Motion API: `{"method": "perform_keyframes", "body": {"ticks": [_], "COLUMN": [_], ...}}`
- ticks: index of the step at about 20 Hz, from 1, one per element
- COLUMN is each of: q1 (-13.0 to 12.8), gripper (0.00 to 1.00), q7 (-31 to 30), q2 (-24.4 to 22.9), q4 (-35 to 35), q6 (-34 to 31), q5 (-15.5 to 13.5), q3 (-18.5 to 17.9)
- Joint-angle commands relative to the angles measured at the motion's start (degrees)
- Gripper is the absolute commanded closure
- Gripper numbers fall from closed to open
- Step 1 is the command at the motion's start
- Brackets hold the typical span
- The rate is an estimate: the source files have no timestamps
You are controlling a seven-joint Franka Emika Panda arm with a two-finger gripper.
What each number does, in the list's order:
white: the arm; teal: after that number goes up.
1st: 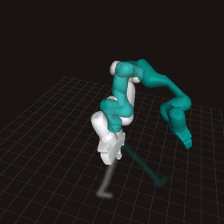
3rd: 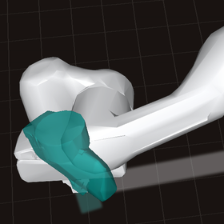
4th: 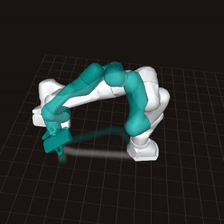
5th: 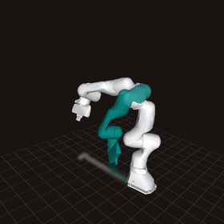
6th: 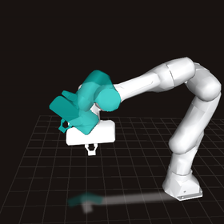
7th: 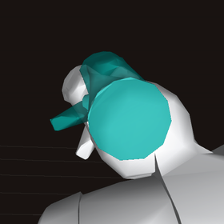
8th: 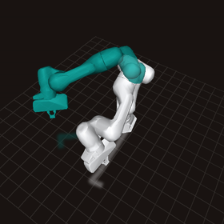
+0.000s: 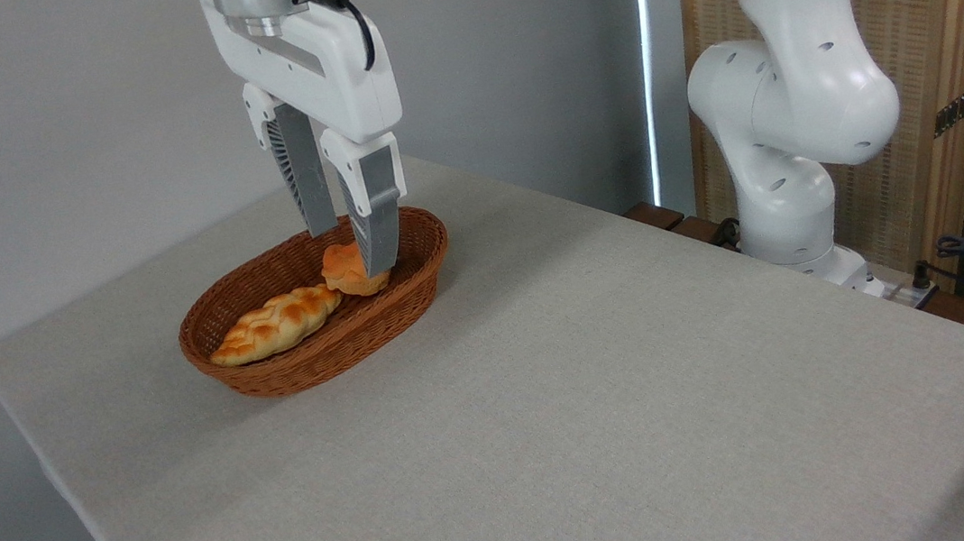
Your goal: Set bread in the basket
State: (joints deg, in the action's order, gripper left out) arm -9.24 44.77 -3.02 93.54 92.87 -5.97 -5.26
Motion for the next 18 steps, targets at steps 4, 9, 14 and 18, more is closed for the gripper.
{"method": "perform_keyframes", "body": {"ticks": [4,9,14,18], "q1": [0.71,5.62,5.72,5.81], "gripper": [0.00,0.00,0.00,0.00], "q7": [0.06,-1.00,-1.00,-0.82], "q2": [1.44,3.10,2.58,2.49], "q4": [-2.23,-3.10,-3.28,-3.28], "q6": [-1.28,-2.07,-2.16,-2.25], "q5": [1.14,1.23,3.25,3.34], "q3": [0.51,6.12,6.67,6.49]}}
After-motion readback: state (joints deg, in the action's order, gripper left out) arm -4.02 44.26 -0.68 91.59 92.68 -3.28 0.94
